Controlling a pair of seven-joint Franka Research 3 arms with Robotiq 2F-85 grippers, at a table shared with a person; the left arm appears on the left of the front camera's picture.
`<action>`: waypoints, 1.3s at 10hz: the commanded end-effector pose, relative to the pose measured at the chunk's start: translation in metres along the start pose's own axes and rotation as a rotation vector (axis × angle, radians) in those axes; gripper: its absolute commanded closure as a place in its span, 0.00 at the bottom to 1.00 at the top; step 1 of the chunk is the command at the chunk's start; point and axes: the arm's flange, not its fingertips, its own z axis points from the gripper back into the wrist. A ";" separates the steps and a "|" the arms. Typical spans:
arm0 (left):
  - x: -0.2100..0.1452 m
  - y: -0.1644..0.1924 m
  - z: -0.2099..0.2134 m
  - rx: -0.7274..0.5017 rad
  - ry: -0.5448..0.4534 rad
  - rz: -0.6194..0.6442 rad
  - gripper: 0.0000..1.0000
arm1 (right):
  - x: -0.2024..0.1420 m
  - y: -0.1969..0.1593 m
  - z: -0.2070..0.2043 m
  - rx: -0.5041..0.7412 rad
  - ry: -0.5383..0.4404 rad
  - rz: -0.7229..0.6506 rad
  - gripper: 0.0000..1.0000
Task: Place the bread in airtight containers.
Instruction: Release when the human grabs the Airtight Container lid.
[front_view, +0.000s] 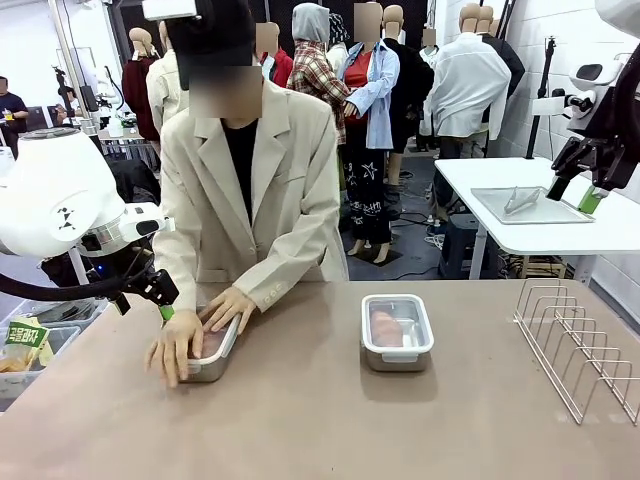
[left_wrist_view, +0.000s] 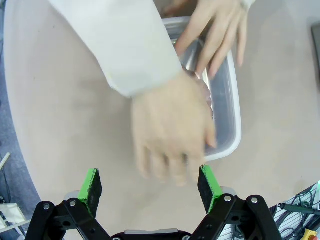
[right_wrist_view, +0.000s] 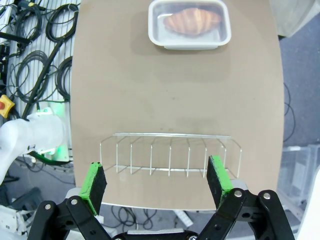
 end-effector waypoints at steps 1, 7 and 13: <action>0.001 -0.001 0.000 0.007 -0.009 0.016 0.00 | 0.001 0.000 0.000 -0.001 0.000 -0.002 0.00; 0.001 -0.001 0.000 0.007 -0.009 0.016 0.00 | 0.001 0.000 0.000 -0.001 0.000 -0.002 0.00; 0.001 -0.001 0.000 0.007 -0.009 0.016 0.00 | 0.001 0.000 0.000 -0.001 0.000 -0.002 0.00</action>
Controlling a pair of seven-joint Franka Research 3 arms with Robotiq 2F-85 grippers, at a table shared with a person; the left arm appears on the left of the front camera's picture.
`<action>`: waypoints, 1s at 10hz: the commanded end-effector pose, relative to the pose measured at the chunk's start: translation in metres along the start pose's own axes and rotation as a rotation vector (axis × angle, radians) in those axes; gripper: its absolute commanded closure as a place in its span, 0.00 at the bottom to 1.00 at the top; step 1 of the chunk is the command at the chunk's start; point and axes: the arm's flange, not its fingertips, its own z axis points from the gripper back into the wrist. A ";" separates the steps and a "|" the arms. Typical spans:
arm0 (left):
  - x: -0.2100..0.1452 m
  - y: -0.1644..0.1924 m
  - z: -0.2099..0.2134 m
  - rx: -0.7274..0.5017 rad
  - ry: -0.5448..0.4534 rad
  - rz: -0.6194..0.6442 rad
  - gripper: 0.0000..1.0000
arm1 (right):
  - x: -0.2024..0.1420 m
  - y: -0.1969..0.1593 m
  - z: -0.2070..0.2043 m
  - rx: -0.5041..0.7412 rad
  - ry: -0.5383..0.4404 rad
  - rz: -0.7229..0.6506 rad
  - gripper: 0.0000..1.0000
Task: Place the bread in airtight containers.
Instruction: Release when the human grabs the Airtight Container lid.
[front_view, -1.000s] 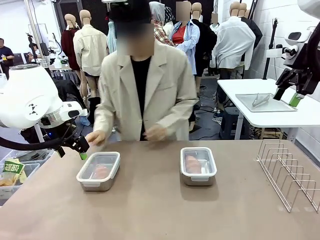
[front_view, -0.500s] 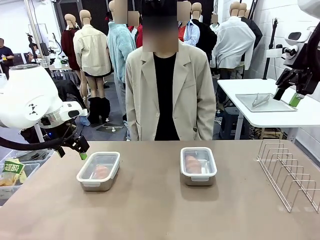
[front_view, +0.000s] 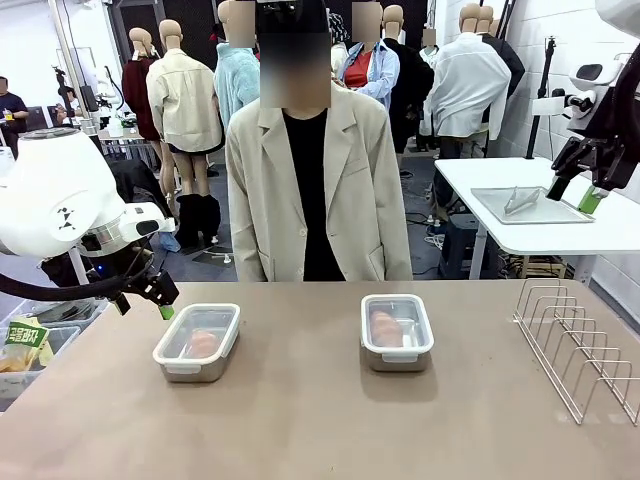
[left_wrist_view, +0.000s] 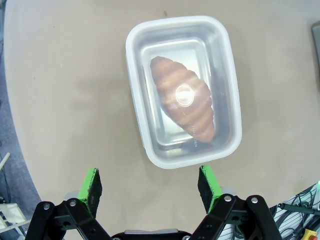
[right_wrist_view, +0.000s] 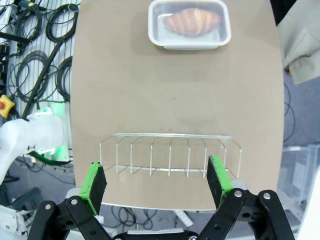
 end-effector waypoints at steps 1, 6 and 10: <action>0.001 -0.001 0.000 0.007 -0.009 0.016 0.00 | 0.001 0.000 0.000 -0.001 0.000 -0.002 0.00; 0.001 -0.001 0.000 0.007 -0.009 0.016 0.00 | 0.001 0.000 0.000 -0.001 0.000 -0.002 0.00; 0.001 -0.001 0.000 0.007 -0.009 0.016 0.00 | 0.001 0.000 0.000 -0.001 0.000 -0.002 0.00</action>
